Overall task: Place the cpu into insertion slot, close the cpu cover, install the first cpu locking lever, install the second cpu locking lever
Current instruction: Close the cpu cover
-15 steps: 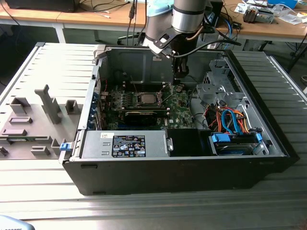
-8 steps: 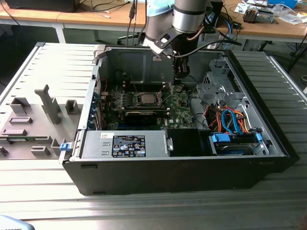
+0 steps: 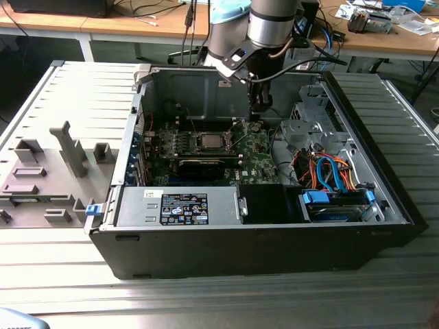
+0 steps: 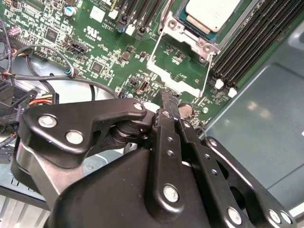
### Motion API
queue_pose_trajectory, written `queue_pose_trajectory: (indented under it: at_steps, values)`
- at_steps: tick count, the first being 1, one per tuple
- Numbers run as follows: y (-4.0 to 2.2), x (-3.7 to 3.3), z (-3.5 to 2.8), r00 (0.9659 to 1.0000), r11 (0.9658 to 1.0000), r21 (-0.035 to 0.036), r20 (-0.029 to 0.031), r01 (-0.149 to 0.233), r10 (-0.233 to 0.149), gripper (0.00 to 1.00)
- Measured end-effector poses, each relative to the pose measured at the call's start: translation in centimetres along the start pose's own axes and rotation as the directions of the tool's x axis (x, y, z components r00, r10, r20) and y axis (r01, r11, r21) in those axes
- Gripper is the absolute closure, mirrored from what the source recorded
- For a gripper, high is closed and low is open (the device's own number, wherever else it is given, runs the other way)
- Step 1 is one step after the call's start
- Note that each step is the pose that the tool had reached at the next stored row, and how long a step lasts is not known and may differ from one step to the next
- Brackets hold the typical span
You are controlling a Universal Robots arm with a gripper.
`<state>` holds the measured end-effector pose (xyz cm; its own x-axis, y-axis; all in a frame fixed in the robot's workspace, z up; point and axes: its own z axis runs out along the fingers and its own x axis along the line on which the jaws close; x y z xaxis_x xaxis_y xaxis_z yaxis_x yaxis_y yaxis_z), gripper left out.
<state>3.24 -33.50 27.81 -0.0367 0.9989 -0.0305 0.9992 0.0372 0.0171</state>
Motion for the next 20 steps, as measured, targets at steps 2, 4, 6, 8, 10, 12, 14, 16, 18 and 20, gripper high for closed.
queue_pose_trajectory:
  at_steps: [2,4,6,8,10,12,14,16,18,20]
  values:
    - [0.05,0.00,0.01,1.0000,1.0000,0.0000,0.0000,0.000,0.000,0.89]
    - [0.11,0.00,0.01,1.0000,1.0000,0.0000,0.0000,0.000,0.000,0.89]
    - [0.18,0.00,0.02,1.0000,1.0000,0.0000,-0.0001,0.000,0.000,0.89]
    - [0.25,-0.01,0.03,1.0000,1.0000,0.0000,0.0000,0.000,0.000,0.89]
    - [0.30,-0.01,0.03,1.0000,1.0000,0.0000,0.0000,0.000,0.000,0.89]
    - [0.37,0.00,0.04,1.0000,1.0000,0.0000,0.0000,0.000,0.000,0.89]
    - [0.48,0.00,0.05,1.0000,1.0000,0.0000,0.0000,0.000,0.000,0.89]
    - [0.53,0.00,0.06,1.0000,1.0000,0.0000,0.0000,0.000,0.000,0.89]
    - [0.58,0.00,0.06,1.0000,1.0000,0.0000,0.0000,0.000,0.000,0.89]
    - [0.63,0.00,0.07,1.0000,1.0000,0.0000,0.0000,0.000,0.000,0.89]
